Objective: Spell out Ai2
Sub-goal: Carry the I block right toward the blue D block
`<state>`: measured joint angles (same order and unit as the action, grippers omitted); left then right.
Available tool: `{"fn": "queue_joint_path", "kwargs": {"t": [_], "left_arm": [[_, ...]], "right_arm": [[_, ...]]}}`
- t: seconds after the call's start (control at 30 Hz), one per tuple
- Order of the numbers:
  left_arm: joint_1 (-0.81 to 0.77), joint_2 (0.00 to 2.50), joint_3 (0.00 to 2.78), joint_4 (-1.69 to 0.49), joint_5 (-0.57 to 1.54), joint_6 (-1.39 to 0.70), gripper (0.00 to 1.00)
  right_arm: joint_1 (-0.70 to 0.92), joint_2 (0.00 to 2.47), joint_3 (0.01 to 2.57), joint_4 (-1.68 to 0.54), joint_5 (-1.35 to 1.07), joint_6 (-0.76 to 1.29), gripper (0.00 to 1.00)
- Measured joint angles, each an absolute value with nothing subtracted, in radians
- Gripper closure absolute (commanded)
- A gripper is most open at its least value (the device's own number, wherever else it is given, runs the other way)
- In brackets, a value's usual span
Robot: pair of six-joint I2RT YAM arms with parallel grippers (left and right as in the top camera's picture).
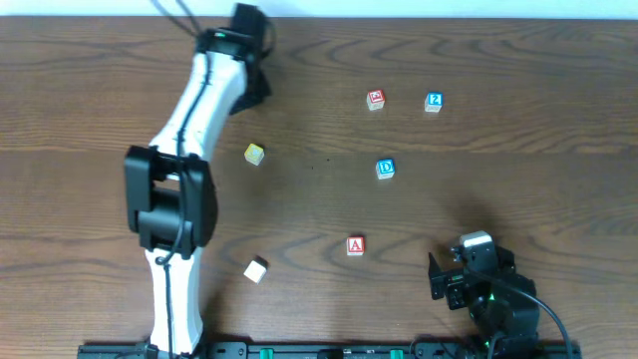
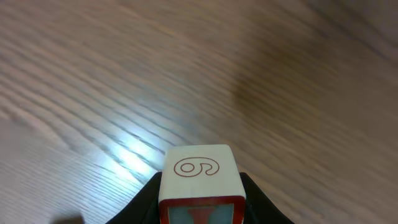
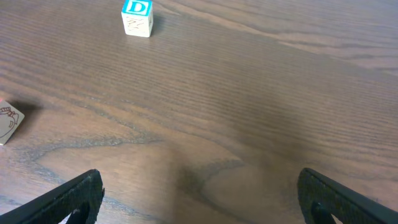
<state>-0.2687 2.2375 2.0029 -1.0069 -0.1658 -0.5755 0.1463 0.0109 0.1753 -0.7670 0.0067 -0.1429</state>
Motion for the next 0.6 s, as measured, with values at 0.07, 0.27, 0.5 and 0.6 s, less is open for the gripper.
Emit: {"fn": "queue_joint_path", "kwargs": {"t": [0.07, 0.27, 0.5, 0.6], "left_arm": [[-0.31, 2.238, 2.003, -1.01, -0.173, -0.571, 0.94], [-0.413, 2.238, 2.003, -1.013, -0.189, -0.568, 0.94], [-0.502, 2.238, 2.003, -1.014, -0.179, -0.567, 0.94], [-0.529, 2.238, 2.003, -1.01, -0.168, -0.567, 0.94]], "right_arm": [[0.146, 0.011, 0.175, -0.767, 0.007, -0.143, 0.01], [0.146, 0.011, 0.175, -0.767, 0.007, -0.143, 0.01], [0.146, 0.011, 0.175, -0.767, 0.007, -0.143, 0.01], [0.146, 0.011, 0.175, -0.767, 0.007, -0.143, 0.01]]}}
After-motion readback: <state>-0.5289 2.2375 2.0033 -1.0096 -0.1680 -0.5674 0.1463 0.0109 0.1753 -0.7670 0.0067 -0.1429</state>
